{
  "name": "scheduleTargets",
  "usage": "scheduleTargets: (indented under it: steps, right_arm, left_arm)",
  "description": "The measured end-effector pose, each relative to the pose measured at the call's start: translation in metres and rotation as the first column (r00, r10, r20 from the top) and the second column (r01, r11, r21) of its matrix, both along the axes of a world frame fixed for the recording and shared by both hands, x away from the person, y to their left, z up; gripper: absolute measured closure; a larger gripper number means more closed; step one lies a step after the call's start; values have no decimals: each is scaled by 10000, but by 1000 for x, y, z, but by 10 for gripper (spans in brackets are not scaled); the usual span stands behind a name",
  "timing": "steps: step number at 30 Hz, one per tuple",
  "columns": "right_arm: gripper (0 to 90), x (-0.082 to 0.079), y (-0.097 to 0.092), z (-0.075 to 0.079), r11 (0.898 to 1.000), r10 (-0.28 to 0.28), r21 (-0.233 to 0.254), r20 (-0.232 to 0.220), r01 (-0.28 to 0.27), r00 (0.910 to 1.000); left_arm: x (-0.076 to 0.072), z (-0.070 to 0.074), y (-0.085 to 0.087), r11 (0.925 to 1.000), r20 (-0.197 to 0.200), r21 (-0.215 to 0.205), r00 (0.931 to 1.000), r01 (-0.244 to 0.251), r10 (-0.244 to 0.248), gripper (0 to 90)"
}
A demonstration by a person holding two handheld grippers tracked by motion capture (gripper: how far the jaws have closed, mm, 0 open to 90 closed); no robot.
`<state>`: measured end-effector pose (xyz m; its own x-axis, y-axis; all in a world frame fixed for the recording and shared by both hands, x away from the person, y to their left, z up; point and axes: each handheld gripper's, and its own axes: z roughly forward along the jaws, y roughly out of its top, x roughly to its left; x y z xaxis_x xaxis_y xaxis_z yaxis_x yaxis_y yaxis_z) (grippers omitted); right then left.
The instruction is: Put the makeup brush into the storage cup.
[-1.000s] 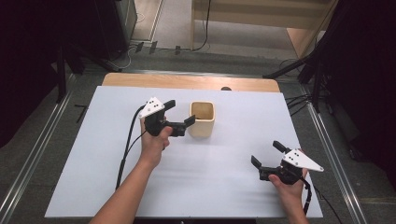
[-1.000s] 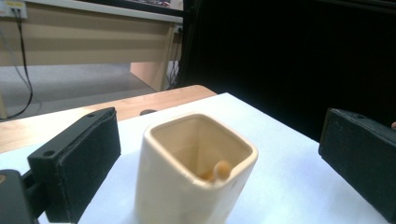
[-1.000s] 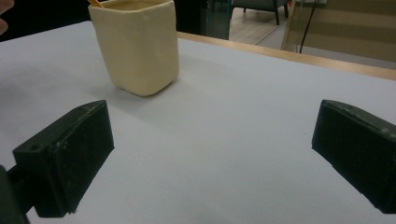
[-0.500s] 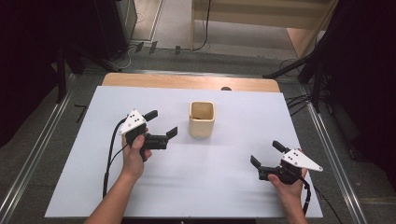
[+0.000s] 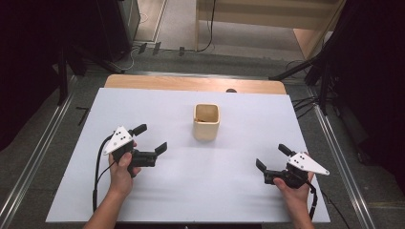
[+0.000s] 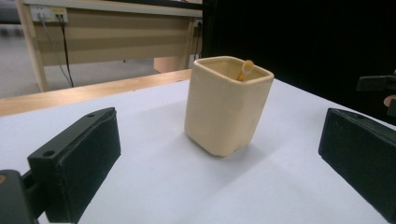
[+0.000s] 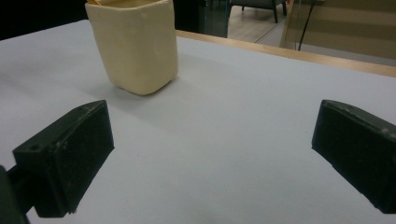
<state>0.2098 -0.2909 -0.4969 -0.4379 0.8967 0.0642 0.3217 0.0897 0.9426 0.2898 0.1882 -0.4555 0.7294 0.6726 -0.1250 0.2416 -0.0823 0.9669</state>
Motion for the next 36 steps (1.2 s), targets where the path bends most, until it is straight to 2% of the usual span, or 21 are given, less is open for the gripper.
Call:
scheduleTargets:
  steps: [12, 15, 21, 29, 33, 36]
  right_arm:
    - [0, 0, -2, 0, 9998, -158, 108, 16, 158, 9999]
    - [0, 0, -2, 0, 9998, -193, 96, 34, 193, 9998]
    - [0, -1, -2, 0, 9997, -243, 87, 38, 242, 9997]
    - [0, -2, -5, 1, 9994, -317, 158, 92, 315, 9995]
    - [0, -2, -6, 1, 9993, -350, 168, 103, 348, 9993]
    - [0, -2, -6, 2, 9992, -364, 161, 131, 362, 9993]
  left_arm:
    - [-19, -17, 41, 9985, -144, 9, 9984, -542, 542, 0]
    - [-22, -17, 49, 9976, -120, -35, 9975, -695, 695, 0]
    - [-29, -15, 64, 9961, 84, 196, 9963, -856, 855, 0]
    - [-38, -17, 81, 9938, 51, 346, 9944, -1055, 1054, 0]
    - [-42, -16, 87, 9936, 57, 257, 9939, -1102, 1101, 0]
    - [-45, -17, 91, 9925, 79, 474, 9936, -1130, 1127, 0]
